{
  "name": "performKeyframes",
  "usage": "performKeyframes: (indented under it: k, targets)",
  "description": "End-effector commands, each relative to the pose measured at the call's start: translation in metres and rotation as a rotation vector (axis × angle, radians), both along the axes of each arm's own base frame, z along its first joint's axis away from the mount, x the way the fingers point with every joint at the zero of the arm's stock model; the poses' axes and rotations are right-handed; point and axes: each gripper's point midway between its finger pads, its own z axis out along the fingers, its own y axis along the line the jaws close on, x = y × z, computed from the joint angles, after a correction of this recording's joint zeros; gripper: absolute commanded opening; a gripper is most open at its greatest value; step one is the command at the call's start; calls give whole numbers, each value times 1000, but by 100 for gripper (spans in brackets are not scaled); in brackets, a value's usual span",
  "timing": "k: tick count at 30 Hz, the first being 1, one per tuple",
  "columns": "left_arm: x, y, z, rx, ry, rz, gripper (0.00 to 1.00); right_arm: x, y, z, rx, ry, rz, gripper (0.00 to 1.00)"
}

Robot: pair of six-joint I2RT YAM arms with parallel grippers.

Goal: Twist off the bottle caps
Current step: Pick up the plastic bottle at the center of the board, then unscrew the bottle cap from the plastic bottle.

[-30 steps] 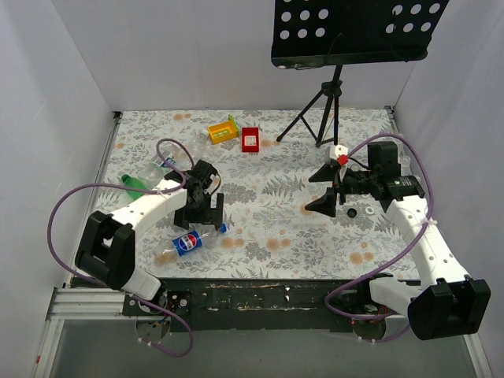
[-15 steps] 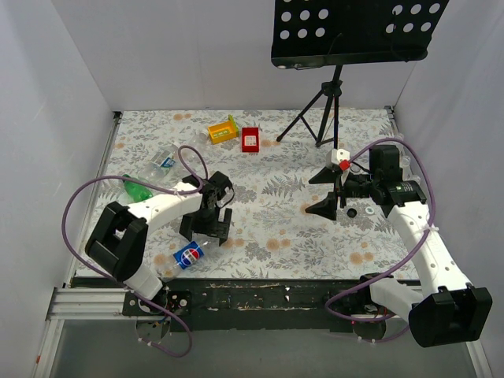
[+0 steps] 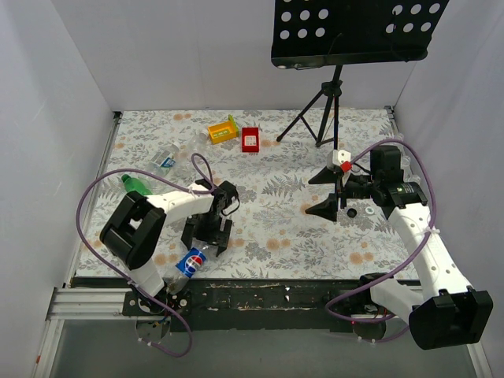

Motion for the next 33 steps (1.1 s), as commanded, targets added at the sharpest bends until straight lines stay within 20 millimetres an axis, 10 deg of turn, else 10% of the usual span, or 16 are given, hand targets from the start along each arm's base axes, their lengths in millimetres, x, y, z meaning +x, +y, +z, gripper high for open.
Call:
performKeyframes:
  k: [1, 6, 12, 21, 33]
  targets:
    - [14, -8, 1, -6, -55, -17, 81, -7, 2, 7, 21, -43, 27, 98]
    - [27, -20, 9, -59, -104, -46, 51, -6, 2, 5, 18, -36, 22, 98]
    - [52, -85, 45, -329, -236, -254, 27, -7, 2, 3, 16, -17, 24, 98]
    - [33, -195, 128, -895, -406, -785, 20, -19, 10, -11, 36, 205, 80, 95]
    - [7, -228, 137, -1136, -288, -867, 17, -23, 37, -37, -34, 433, 61, 91]
